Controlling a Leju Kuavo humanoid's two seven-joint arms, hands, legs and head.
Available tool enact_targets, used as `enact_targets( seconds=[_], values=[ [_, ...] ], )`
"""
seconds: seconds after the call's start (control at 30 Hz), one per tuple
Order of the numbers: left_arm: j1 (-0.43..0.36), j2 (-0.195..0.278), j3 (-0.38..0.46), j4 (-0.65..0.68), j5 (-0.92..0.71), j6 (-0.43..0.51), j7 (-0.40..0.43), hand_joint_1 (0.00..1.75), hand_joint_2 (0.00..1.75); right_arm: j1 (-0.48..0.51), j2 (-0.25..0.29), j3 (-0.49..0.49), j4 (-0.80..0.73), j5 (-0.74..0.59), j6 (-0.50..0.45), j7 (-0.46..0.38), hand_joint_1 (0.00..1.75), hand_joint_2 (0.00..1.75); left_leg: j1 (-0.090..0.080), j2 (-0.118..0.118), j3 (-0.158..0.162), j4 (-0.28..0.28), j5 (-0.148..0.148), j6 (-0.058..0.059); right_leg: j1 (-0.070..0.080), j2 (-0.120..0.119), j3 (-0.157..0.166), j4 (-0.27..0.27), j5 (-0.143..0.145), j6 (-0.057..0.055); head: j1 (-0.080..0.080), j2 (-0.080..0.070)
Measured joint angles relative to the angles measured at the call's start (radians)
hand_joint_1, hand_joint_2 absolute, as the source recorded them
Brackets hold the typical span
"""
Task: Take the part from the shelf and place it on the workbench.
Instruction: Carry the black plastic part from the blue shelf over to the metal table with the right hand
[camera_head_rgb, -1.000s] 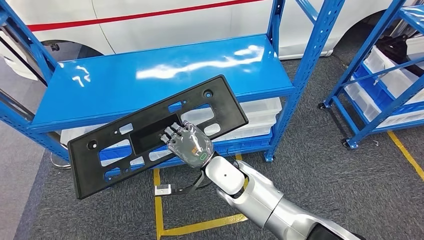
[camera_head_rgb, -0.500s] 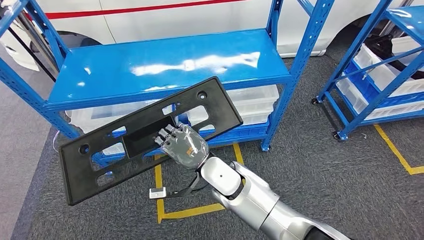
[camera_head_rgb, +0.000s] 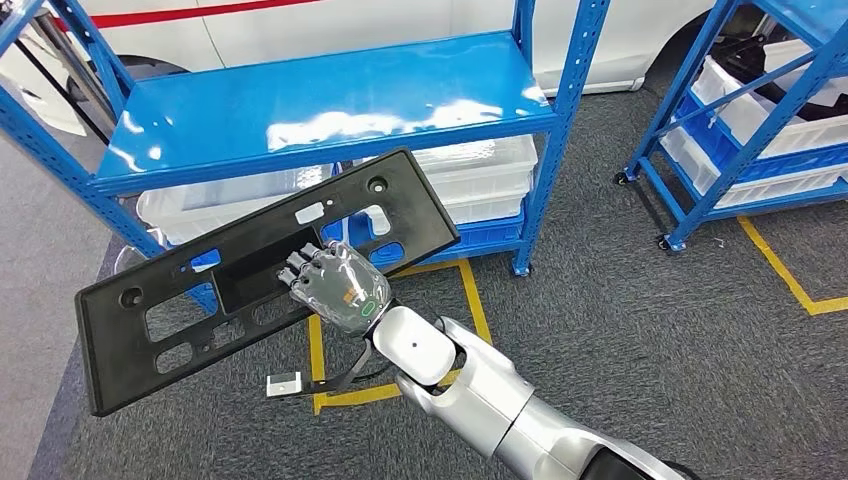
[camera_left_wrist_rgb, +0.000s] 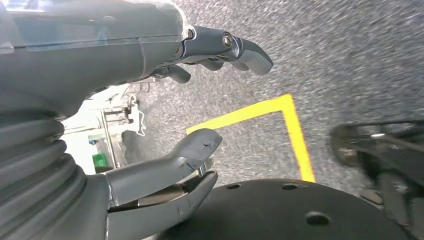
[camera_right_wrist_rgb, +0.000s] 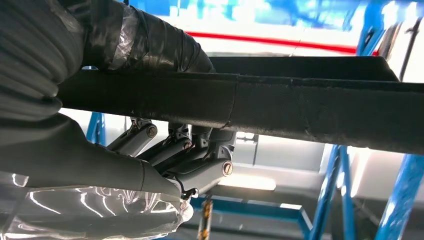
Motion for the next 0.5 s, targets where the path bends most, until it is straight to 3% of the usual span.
enact_targets(
  seconds=[0.03, 0.1, 0.13, 0.2, 0.3, 0.33, 0.37, 0.43, 0.47, 0.5],
  values=[
    [0.000, 0.000, -0.004, 0.000, -0.003, 0.000, 0.000, 0.00, 1.75, 0.000, 0.000, 0.000, 0.001, 0.000, 0.008, 0.000, 1.75, 1.75, 0.000, 0.000, 0.030, -0.010, 0.025, 0.001, 0.000, -0.001, -0.016, 0.001, 0.012, 0.002, 0.000, 0.000],
    [-0.001, 0.000, -0.013, 0.000, -0.007, 0.000, 0.000, 0.00, 1.75, 0.000, 0.002, 0.000, -0.002, 0.000, 0.019, 0.002, 1.75, 1.75, -0.001, -0.002, 0.132, -0.124, 0.063, 0.009, 0.001, -0.001, -0.039, 0.001, 0.034, 0.006, 0.000, 0.000],
    [-0.001, 0.000, -0.017, 0.000, -0.009, 0.000, 0.000, 0.00, 1.75, -0.001, 0.003, 0.000, -0.006, 0.000, 0.022, 0.006, 1.75, 1.75, -0.003, -0.003, 0.190, -0.205, 0.057, 0.015, 0.001, -0.001, -0.047, 0.001, 0.045, 0.010, 0.000, 0.000],
    [-0.003, 0.000, -0.022, 0.000, -0.013, 0.001, 0.000, 0.00, 1.75, -0.003, 0.006, -0.001, -0.011, 0.000, 0.025, 0.016, 1.75, 1.75, -0.010, -0.007, 0.253, -0.310, 0.032, 0.026, 0.001, -0.001, -0.051, -0.008, 0.067, 0.022, 0.000, 0.000],
    [-0.004, -0.002, -0.025, 0.000, -0.018, 0.002, 0.000, 0.00, 1.75, -0.006, 0.007, -0.001, -0.014, 0.000, 0.027, 0.028, 1.75, 1.75, -0.010, -0.004, 0.247, -0.340, 0.057, 0.043, 0.003, 0.000, -0.054, -0.023, 0.088, 0.042, 0.000, 0.000],
    [-0.005, -0.003, -0.027, 0.000, -0.020, 0.002, 0.001, 0.00, 1.75, -0.007, 0.005, -0.002, -0.014, 0.000, 0.028, 0.033, 1.75, 1.75, -0.008, -0.001, 0.239, -0.347, 0.073, 0.050, 0.004, 0.003, -0.061, -0.013, 0.068, 0.047, 0.001, 0.000],
    [-0.006, -0.005, -0.030, 0.000, -0.022, 0.003, 0.001, 0.00, 1.75, -0.008, 0.004, -0.002, -0.014, 0.000, 0.030, 0.038, 1.75, 1.75, -0.006, 0.001, 0.228, -0.352, 0.088, 0.056, 0.004, 0.005, -0.072, 0.017, 0.027, 0.051, 0.001, 0.000],
    [-0.005, -0.011, -0.037, 0.000, -0.024, 0.009, 0.001, 0.00, 1.75, -0.011, 0.000, -0.003, -0.014, 0.000, 0.034, 0.048, 1.75, 1.75, -0.010, 0.003, 0.197, -0.351, 0.113, 0.066, 0.002, 0.007, -0.096, 0.127, -0.076, 0.053, 0.001, 0.000],
    [-0.005, -0.015, -0.039, 0.000, -0.023, 0.012, 0.002, 0.00, 1.75, -0.012, -0.002, -0.002, -0.014, 0.000, 0.035, 0.053, 1.75, 1.75, -0.012, 0.004, 0.180, -0.347, 0.123, 0.068, 0.002, 0.007, -0.103, 0.186, -0.103, 0.053, 0.001, 0.000],
    [-0.005, -0.018, -0.041, 0.000, -0.020, 0.015, 0.002, 0.00, 1.75, -0.012, -0.004, -0.002, -0.014, 0.000, 0.035, 0.058, 1.75, 1.75, -0.014, 0.004, 0.163, -0.343, 0.133, 0.069, 0.002, 0.007, -0.101, 0.228, -0.104, 0.051, 0.001, 0.000]
  ],
)
